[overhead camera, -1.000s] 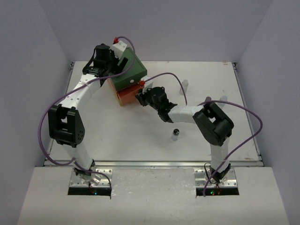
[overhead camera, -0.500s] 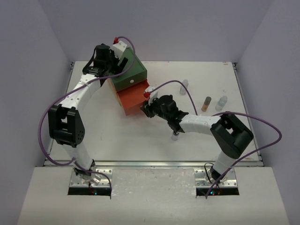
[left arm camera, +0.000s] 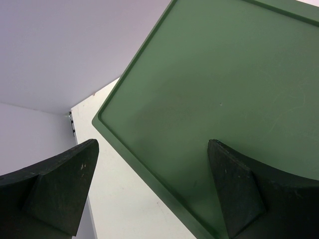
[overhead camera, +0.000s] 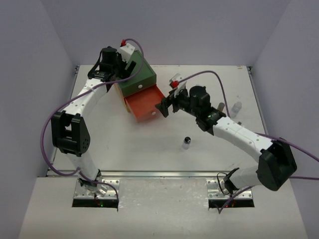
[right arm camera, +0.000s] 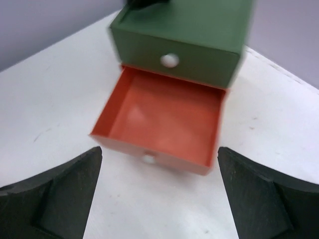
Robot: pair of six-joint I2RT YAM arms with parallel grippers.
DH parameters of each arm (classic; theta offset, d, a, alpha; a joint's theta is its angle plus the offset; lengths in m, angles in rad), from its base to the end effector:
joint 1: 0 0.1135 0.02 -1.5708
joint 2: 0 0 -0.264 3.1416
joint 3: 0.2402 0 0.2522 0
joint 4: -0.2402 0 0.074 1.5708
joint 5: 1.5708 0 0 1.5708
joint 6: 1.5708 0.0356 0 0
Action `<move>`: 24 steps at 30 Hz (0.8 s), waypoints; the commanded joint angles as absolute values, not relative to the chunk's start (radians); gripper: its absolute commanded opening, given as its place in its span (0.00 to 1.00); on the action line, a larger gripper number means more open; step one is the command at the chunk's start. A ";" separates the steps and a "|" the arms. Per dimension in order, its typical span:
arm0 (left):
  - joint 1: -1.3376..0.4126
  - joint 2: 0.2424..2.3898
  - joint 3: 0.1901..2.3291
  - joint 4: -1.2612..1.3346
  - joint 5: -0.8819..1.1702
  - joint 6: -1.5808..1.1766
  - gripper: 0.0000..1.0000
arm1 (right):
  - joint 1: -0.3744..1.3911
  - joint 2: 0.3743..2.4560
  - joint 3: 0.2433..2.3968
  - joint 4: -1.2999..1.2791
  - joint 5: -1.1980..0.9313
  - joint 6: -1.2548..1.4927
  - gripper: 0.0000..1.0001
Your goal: Organize the makeup
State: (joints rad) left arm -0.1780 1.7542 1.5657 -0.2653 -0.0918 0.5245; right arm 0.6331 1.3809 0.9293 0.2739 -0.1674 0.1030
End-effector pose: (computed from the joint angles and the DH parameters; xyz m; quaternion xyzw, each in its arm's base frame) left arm 0.4124 -0.0709 0.3381 0.2687 0.8038 0.1296 0.5147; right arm 0.2578 0.1966 0.3005 -0.2520 0.7236 0.2899 0.5734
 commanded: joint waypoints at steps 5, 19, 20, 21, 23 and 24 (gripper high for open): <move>-0.183 1.787 1.581 -0.420 -0.051 0.509 0.92 | 0.252 1.486 1.408 -0.394 -0.177 0.267 0.99; -0.183 1.775 1.596 -0.445 -0.063 0.522 0.92 | 0.137 1.825 1.515 -0.322 -0.095 0.189 0.97; -0.183 1.775 1.597 -0.446 -0.064 0.522 0.92 | 0.137 1.845 1.511 -0.291 -0.088 0.185 0.97; -0.183 1.775 1.597 -0.448 -0.064 0.522 0.92 | 0.137 1.862 1.511 -0.258 -0.081 0.177 0.96; -0.183 1.775 1.595 -0.448 -0.064 0.522 0.93 | 0.137 1.899 1.516 -0.235 -0.054 0.169 0.94; -0.183 1.775 1.595 -0.450 -0.064 0.521 0.93 | 0.136 1.921 1.532 -0.233 -0.049 0.170 0.93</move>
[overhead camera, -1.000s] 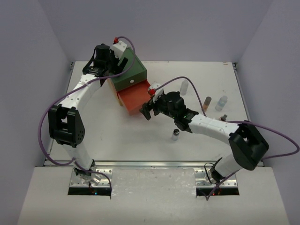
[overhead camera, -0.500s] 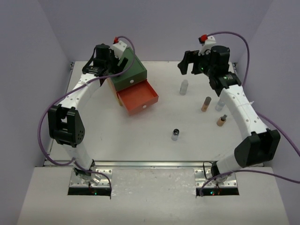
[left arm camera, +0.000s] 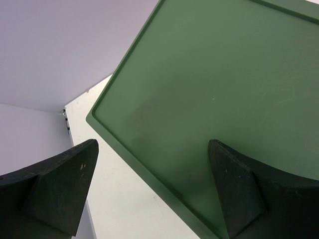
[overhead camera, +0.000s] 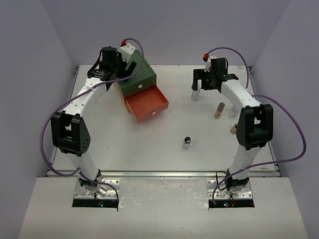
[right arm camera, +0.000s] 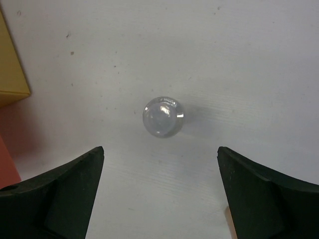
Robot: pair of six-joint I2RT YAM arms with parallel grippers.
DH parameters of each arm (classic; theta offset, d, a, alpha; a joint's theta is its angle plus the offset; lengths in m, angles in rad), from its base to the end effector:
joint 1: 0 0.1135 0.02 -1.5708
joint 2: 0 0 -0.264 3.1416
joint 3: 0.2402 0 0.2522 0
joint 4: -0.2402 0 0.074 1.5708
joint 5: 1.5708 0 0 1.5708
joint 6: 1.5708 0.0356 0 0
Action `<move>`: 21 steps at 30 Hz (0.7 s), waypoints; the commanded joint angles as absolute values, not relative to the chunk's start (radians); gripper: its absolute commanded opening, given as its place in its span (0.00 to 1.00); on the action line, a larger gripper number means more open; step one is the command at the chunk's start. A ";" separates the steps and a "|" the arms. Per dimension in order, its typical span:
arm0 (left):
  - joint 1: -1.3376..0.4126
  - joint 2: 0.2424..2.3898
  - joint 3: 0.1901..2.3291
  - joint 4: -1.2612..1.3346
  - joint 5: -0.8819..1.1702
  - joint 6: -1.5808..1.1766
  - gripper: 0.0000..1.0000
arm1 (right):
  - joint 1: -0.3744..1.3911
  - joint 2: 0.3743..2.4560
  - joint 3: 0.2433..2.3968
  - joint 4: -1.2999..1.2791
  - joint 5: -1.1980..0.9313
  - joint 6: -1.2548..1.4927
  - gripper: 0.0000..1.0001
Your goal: Organize the makeup
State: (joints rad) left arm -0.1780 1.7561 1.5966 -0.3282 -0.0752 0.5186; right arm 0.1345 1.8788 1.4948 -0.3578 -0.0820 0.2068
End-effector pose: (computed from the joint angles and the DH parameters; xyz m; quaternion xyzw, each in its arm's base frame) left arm 0.4106 -0.0712 0.3420 0.2740 0.8115 0.1190 0.5022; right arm 0.4261 0.0606 0.2550 0.0166 0.9145 0.1053 0.3902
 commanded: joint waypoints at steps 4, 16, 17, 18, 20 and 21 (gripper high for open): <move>-0.183 1.776 1.595 -0.455 -0.064 0.520 0.93 | 0.139 2.016 1.600 -0.232 -0.041 0.194 0.89; -0.183 1.781 1.601 -0.459 -0.074 0.523 0.93 | 0.170 2.098 1.640 -0.223 -0.059 0.195 0.66; -0.183 1.782 1.601 -0.460 -0.072 0.523 0.93 | 0.170 2.096 1.633 -0.219 -0.057 0.195 0.63; -0.183 1.782 1.601 -0.460 -0.072 0.523 0.93 | 0.171 2.092 1.622 -0.211 -0.053 0.196 0.55; -0.183 1.781 1.600 -0.462 -0.074 0.525 0.93 | 0.172 2.084 1.613 -0.207 -0.047 0.196 0.42; -0.183 1.781 1.600 -0.462 -0.074 0.525 0.93 | 0.173 2.083 1.612 -0.210 -0.042 0.196 0.41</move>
State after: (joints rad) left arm -0.1780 1.7561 1.5990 -0.3347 -0.0750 0.5186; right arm 0.1662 2.1033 1.6012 -0.2611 -0.0520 0.2032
